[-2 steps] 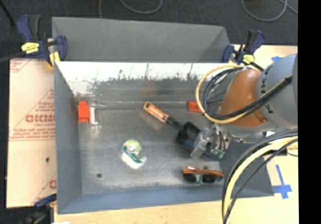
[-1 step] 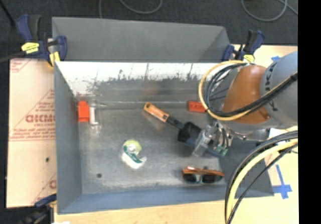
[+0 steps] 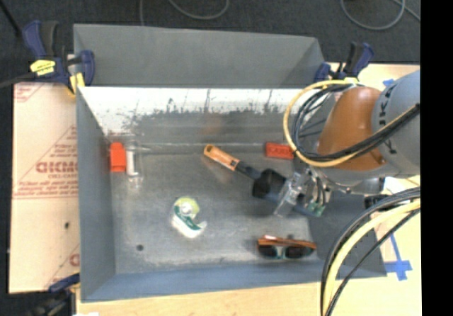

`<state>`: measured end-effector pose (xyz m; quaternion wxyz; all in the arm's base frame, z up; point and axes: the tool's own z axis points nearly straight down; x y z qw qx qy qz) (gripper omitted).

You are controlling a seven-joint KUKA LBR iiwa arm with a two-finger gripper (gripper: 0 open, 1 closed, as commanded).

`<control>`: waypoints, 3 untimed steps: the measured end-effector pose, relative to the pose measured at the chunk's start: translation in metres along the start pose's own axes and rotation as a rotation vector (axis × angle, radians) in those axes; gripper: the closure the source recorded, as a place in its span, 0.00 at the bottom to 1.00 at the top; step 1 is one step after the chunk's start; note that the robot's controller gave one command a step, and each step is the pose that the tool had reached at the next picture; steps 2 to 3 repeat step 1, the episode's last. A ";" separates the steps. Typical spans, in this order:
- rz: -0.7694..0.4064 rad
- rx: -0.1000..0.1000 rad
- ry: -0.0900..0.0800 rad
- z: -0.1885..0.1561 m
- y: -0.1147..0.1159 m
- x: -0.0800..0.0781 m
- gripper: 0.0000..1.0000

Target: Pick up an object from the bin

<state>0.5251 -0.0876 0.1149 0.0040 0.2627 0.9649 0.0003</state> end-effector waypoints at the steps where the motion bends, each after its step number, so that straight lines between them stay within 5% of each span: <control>1: -0.001 0.000 -0.001 -0.007 0.000 -0.001 1.00; 3: -0.001 0.000 -0.001 -0.007 0.000 -0.001 1.00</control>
Offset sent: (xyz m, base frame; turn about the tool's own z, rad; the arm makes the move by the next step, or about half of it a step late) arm 0.0001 -0.0001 0.0698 0.0000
